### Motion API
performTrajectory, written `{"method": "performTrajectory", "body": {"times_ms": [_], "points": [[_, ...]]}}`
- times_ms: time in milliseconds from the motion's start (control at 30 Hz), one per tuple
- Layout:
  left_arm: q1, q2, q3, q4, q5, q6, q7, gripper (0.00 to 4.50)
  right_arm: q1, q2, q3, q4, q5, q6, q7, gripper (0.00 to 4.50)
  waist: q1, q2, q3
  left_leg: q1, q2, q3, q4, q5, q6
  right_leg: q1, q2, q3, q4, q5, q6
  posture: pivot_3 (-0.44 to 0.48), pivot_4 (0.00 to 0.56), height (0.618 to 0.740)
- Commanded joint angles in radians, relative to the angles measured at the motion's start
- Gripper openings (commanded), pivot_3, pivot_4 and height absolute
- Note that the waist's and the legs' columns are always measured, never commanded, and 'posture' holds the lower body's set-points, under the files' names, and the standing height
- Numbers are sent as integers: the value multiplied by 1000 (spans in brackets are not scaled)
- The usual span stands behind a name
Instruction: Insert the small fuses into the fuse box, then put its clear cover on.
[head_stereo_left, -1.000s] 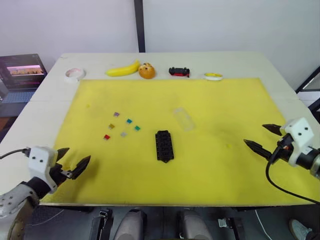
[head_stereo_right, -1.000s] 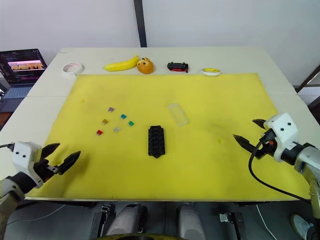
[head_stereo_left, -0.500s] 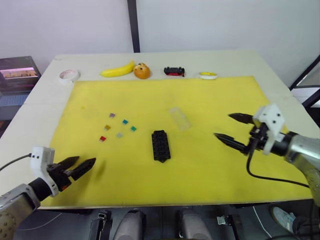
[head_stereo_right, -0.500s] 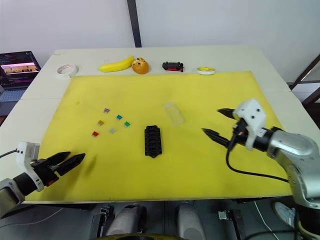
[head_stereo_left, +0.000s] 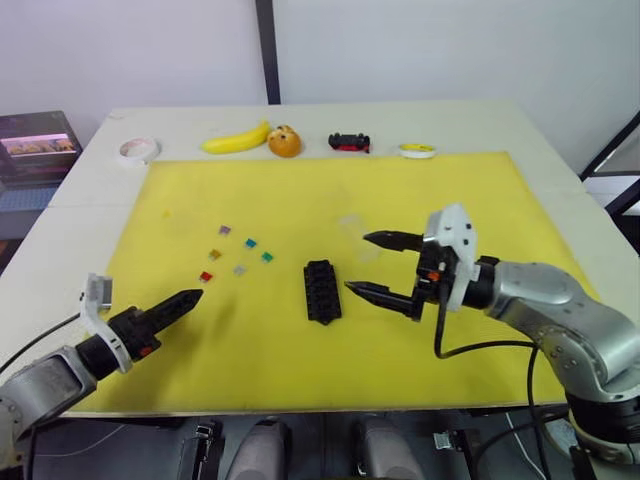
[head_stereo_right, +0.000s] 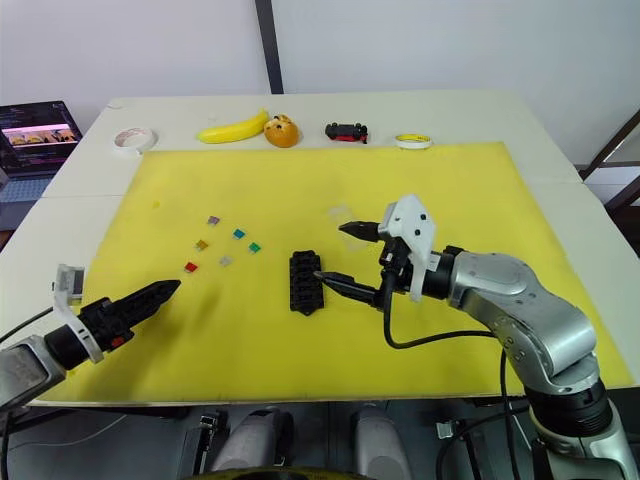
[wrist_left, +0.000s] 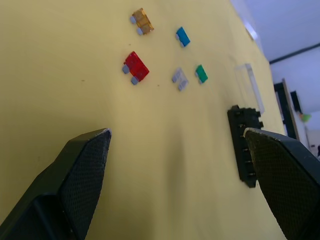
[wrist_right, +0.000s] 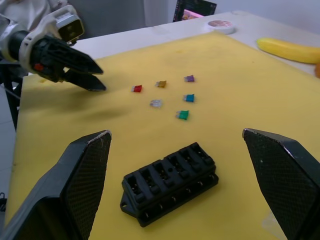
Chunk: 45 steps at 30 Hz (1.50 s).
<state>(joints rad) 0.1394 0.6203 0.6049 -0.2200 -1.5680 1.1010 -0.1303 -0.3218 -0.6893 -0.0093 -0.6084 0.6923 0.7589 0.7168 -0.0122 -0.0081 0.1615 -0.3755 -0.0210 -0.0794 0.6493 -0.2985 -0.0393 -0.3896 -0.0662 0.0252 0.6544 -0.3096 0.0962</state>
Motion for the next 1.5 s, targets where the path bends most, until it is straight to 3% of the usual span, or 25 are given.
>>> {"method": "performTrajectory", "body": {"times_ms": [33, 1000, 1500], "points": [[-9, -18, -4, 5, -52, -38, 34, 4500, -22, 6, -4, -46, 24, -2, -4, 4444, 0, 0, 0, 0, 0, 0, 0, 0, 0, 0, 0, 0, 0, 0, 0, 0, 150, 740], [-135, -120, -135, 138, -98, -105, 150, 4500, -29, -6, 6, -26, 33, 34, -21, 4444, 20, 1, 0, 0, -2, 0, 0, 1, -1, 1, 0, 0, 0, 0, 0, 0, 150, 740], [-206, -167, -176, 192, -42, -105, 163, 4500, -33, -4, 11, -18, 29, 35, -33, 4444, 27, 1, -1, 0, -3, -1, 0, 2, -2, 2, 0, -1, 0, 0, 0, 0, 150, 740]]}}
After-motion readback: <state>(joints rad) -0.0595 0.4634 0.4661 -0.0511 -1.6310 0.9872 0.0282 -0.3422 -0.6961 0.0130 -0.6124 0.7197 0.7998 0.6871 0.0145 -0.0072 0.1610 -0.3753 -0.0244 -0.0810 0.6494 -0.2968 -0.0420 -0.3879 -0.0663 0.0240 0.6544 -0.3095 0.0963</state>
